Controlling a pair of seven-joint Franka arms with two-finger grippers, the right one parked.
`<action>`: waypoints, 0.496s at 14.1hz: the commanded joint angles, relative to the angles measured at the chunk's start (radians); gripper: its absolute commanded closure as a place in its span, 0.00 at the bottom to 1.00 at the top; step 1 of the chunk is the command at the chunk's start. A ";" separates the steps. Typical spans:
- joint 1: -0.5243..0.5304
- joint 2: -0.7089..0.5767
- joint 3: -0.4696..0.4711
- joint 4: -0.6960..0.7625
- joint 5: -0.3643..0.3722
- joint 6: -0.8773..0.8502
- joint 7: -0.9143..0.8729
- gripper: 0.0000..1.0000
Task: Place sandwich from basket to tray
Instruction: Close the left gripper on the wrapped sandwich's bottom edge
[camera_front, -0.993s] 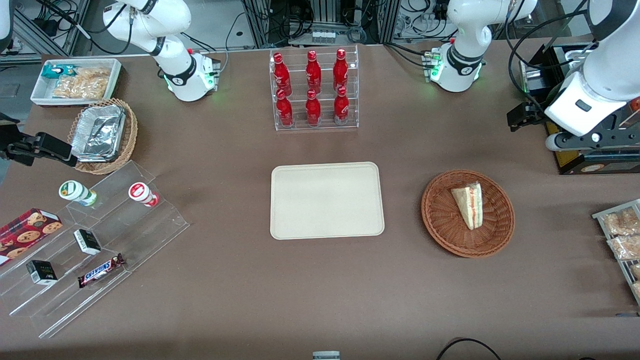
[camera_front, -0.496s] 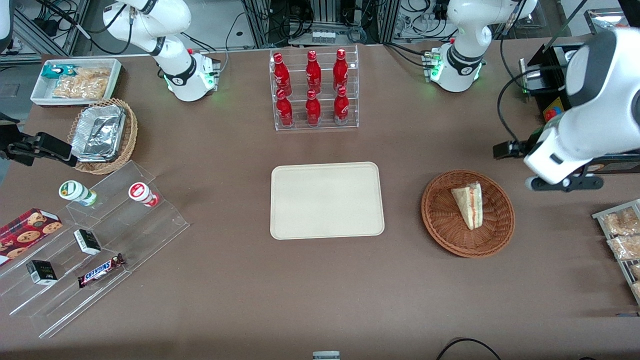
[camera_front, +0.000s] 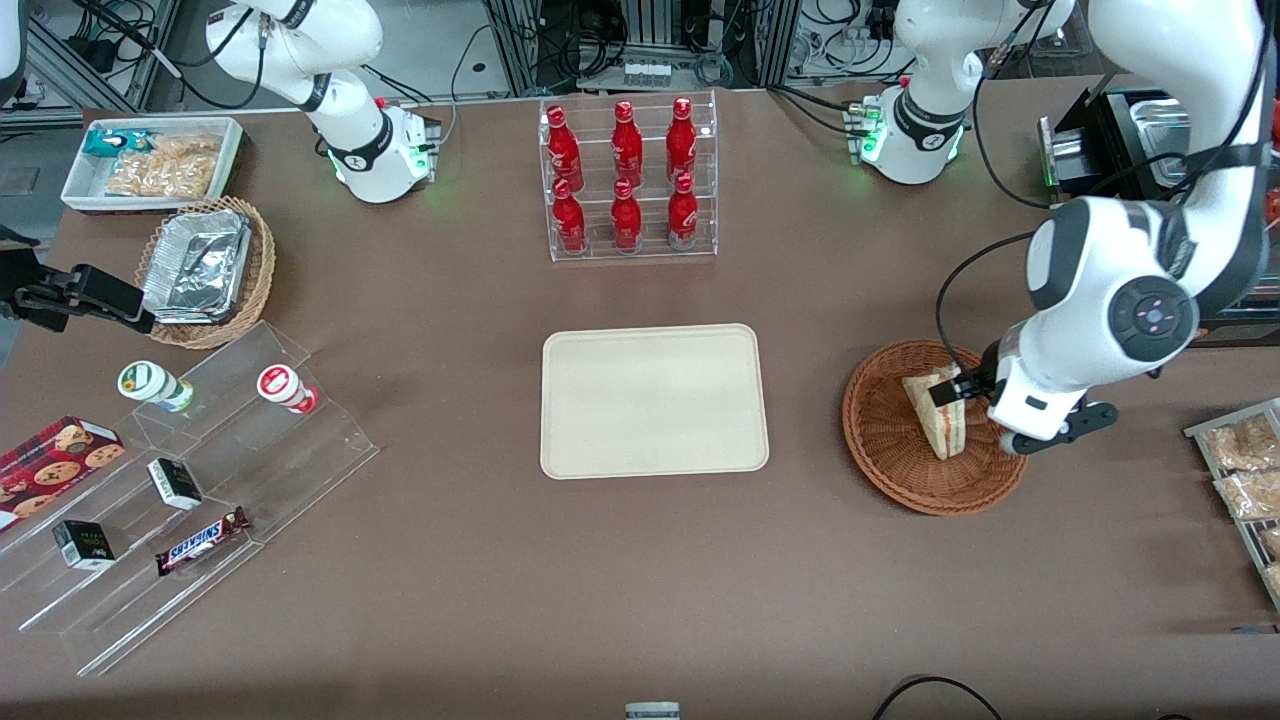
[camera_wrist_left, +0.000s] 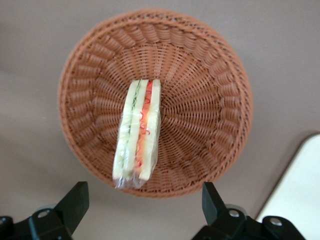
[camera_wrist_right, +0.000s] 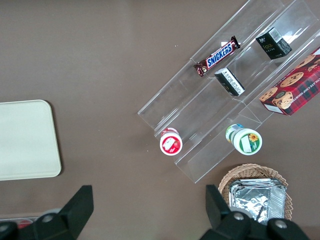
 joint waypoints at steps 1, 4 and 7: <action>0.001 0.020 0.007 -0.066 0.005 0.098 -0.033 0.00; 0.001 0.042 0.022 -0.082 0.008 0.109 -0.058 0.00; 0.000 0.043 0.036 -0.114 0.060 0.109 -0.058 0.00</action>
